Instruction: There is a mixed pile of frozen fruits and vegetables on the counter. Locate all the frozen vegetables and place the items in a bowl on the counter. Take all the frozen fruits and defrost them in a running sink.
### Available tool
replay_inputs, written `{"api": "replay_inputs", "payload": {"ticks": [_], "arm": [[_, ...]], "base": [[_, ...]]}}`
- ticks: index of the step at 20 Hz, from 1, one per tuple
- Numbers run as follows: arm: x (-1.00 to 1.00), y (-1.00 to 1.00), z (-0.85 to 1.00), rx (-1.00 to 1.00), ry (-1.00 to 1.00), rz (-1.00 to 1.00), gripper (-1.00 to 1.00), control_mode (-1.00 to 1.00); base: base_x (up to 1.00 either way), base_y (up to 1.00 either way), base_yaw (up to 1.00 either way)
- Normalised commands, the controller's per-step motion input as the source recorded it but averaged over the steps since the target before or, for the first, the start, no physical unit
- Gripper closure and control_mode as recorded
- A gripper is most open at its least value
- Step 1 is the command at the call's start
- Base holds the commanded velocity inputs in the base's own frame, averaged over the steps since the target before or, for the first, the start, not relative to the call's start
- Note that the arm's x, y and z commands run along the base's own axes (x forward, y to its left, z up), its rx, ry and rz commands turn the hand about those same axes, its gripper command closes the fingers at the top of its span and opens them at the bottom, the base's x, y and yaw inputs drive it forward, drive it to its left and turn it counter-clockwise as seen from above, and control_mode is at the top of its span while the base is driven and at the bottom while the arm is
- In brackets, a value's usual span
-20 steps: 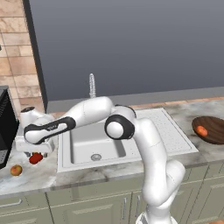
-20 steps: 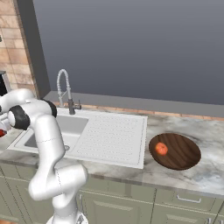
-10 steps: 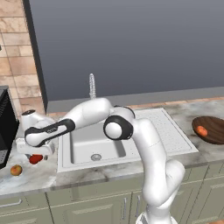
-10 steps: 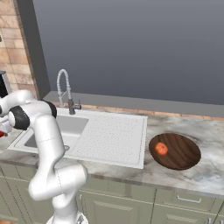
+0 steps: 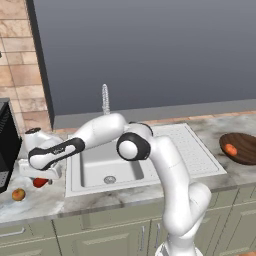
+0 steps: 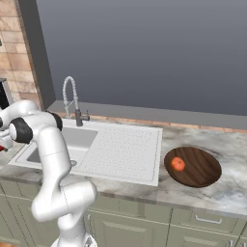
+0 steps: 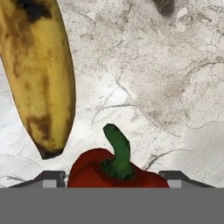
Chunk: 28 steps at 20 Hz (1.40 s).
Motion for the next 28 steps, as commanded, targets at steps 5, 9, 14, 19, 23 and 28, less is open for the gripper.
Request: {"api": "replay_inputs", "payload": {"ticks": [5,9,14,19,23,28], "arm": [[0.00,0.08,-0.18,0.00,-0.01,-0.03,1.00,-1.00],[0.00,0.02,-0.04,-0.01,0.00,0.00,1.00,-1.00],[0.00,-0.08,0.20,0.00,-0.09,0.00,1.00,-1.00],[-0.04,-0.38,0.44,0.00,-0.12,0.00,1.00,-1.00],[-0.23,-0.55,0.42,0.00,-0.06,0.00,1.00,-1.00],[-0.25,-0.64,0.36,0.00,-0.06,0.00,1.00,-1.00]], "base": [[0.00,0.00,0.00],[0.00,0.00,0.00],[0.00,0.00,0.00],[0.00,0.00,0.00],[0.00,0.00,0.00],[0.00,0.00,0.00]]}}
